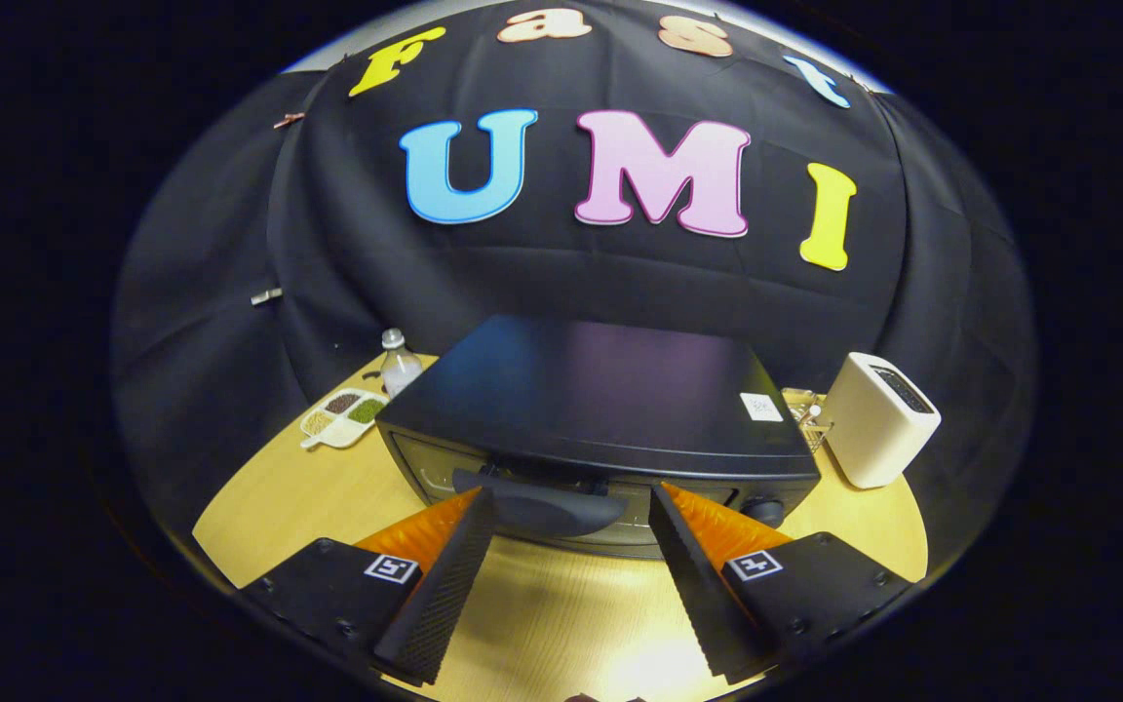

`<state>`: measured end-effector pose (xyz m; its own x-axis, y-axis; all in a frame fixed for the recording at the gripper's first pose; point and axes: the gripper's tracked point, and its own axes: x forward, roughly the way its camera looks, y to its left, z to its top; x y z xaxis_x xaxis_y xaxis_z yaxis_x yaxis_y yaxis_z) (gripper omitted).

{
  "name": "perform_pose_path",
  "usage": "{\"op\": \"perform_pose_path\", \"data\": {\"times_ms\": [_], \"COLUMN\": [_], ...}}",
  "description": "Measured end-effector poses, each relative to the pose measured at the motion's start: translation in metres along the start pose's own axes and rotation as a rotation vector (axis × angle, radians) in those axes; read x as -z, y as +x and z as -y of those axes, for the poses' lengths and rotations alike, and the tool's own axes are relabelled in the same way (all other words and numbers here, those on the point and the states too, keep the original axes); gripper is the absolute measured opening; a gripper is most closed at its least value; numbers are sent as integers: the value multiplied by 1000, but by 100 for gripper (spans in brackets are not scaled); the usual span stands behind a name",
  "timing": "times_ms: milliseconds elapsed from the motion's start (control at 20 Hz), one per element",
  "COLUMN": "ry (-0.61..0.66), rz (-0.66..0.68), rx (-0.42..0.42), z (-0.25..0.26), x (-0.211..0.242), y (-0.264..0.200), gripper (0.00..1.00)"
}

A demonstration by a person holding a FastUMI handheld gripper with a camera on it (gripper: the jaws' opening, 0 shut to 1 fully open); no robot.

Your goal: Open the toaster oven, put the food inside, and close the toaster oven door.

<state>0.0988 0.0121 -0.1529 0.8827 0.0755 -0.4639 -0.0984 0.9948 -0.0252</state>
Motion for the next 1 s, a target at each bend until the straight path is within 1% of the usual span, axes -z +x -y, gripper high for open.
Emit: {"op": "perform_pose_path", "data": {"times_ms": [250,350,550,750,1000], "ry": [-22,-7,11,66,90], "rz": [144,203,294,355,364], "rx": [56,74,126,167,205], "z": [22,31,50,69,90], "x": [-42,-66,-89,-98,-99], "y": [-52,-75,-119,-159,-181], "gripper": [98,98,98,98,98]}}
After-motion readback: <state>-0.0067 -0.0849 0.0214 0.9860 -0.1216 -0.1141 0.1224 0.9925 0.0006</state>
